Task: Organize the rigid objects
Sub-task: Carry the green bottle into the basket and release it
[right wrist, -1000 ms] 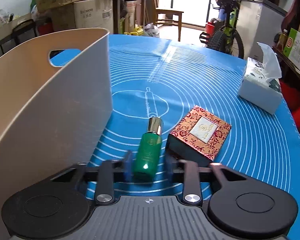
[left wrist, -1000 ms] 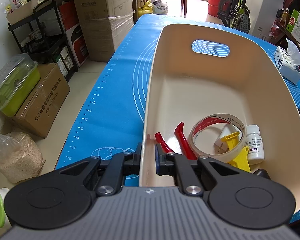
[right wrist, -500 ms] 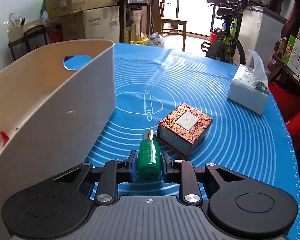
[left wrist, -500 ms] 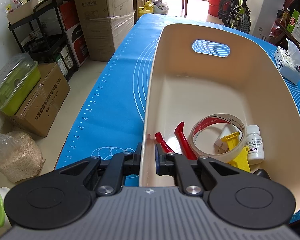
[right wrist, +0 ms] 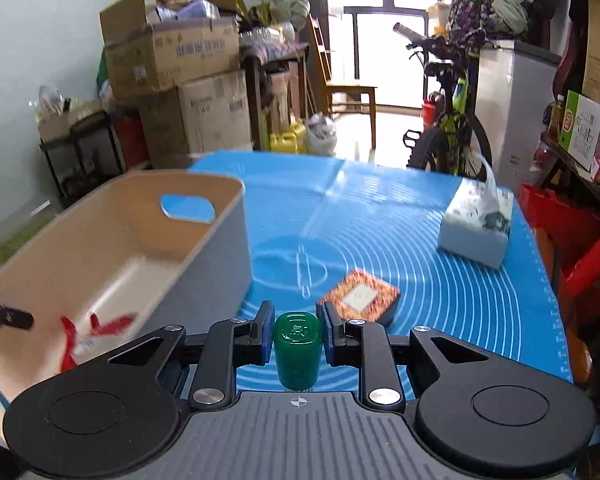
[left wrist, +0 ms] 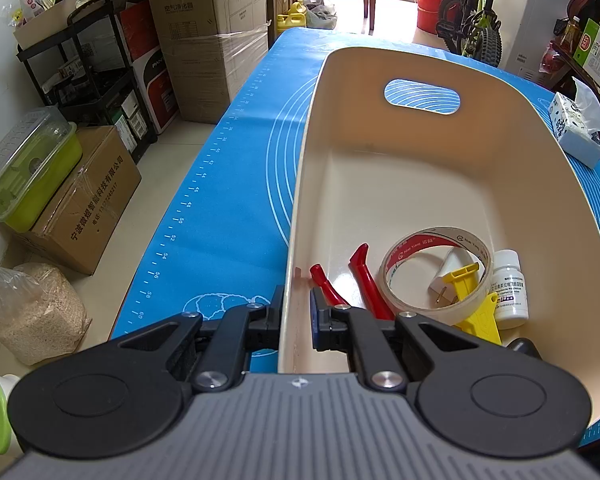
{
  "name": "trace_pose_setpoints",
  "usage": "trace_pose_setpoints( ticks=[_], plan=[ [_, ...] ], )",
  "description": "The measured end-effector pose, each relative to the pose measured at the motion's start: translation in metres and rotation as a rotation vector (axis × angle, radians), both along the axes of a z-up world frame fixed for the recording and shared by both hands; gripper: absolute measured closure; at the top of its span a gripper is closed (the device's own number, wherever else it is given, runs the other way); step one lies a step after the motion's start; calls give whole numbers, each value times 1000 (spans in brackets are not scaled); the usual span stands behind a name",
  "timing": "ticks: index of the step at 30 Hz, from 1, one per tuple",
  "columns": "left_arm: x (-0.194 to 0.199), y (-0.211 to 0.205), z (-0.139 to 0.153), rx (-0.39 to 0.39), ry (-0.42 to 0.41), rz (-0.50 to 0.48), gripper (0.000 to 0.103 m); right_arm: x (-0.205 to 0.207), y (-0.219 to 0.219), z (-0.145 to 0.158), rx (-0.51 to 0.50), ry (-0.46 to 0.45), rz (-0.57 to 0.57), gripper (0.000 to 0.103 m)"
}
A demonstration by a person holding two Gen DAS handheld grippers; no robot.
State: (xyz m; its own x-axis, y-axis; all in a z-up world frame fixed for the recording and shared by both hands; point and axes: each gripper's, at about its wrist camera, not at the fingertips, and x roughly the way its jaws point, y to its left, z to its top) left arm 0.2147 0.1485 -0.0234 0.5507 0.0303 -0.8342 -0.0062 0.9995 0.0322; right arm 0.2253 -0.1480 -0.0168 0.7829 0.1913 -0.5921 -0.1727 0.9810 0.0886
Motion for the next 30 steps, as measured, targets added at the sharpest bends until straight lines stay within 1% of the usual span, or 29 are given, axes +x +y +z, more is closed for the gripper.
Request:
trace_pose_setpoints(
  ticks=[6,12,19,25,30],
  plan=[
    [0,0,0,0,0,0,90,-5,12,27,31,-63,38,70],
    [0,0,0,1,1,1,90,-4,41,49,65,-114,108,70],
    [-1,0,1,-3,0,1,90,-3,76,53,60,-145,158,70],
    [-1,-1,1,-6,-1,-1,90,3,86,62,54,-168,170,70],
    [-1,-1,1,-7,-2,-1,90,2,101,66,43,-168,215,70]
  ],
)
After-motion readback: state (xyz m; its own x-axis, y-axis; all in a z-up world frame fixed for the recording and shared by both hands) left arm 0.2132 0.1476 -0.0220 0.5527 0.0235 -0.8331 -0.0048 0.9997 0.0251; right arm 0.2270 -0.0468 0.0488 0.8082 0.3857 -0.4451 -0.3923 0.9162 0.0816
